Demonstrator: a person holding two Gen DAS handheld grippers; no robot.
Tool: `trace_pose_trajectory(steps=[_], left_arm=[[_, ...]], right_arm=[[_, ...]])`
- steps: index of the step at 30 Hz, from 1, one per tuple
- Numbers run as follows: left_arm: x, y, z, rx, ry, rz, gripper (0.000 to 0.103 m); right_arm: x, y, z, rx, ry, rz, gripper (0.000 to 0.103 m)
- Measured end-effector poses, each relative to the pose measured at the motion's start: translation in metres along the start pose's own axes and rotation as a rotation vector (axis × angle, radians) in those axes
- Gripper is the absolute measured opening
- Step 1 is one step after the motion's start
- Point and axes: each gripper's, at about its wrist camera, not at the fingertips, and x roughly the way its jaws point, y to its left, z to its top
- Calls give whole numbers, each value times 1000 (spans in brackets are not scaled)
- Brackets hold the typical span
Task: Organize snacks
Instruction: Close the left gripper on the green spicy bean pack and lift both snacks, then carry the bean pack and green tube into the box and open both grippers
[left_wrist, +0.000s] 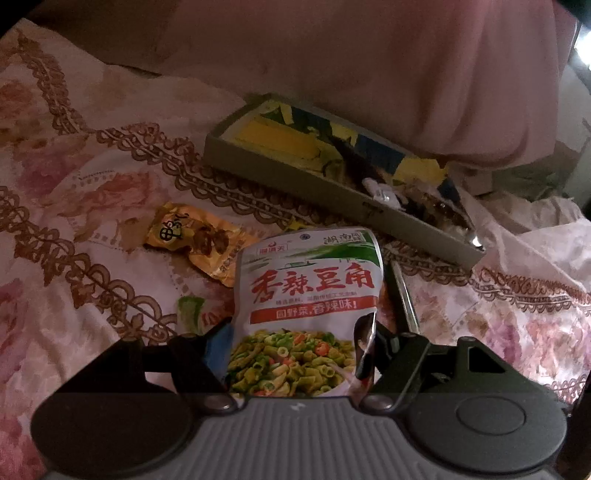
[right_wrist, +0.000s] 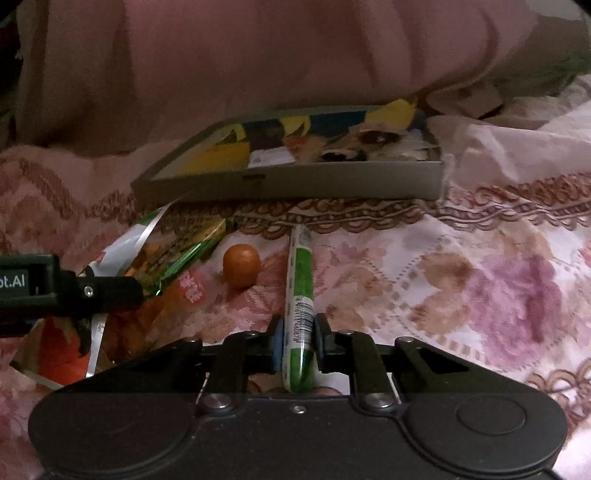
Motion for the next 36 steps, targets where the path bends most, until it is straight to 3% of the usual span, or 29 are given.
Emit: trace_pose_trajectory(steps=[13, 18, 29, 36], left_arm=[[-24, -38, 24, 41, -90, -23, 77], [-21, -61, 41, 110, -119, -10, 77], [12, -99, 90, 162, -176, 5, 77], [45, -122, 113, 196, -187, 0, 77]], right_arm=[[-52, -15, 16, 80, -198, 35, 18], [-60, -19, 26, 99, -288, 38, 18], [-56, -52, 54, 185, -373, 10, 18], [-30, -68, 80, 148, -414, -10, 18]])
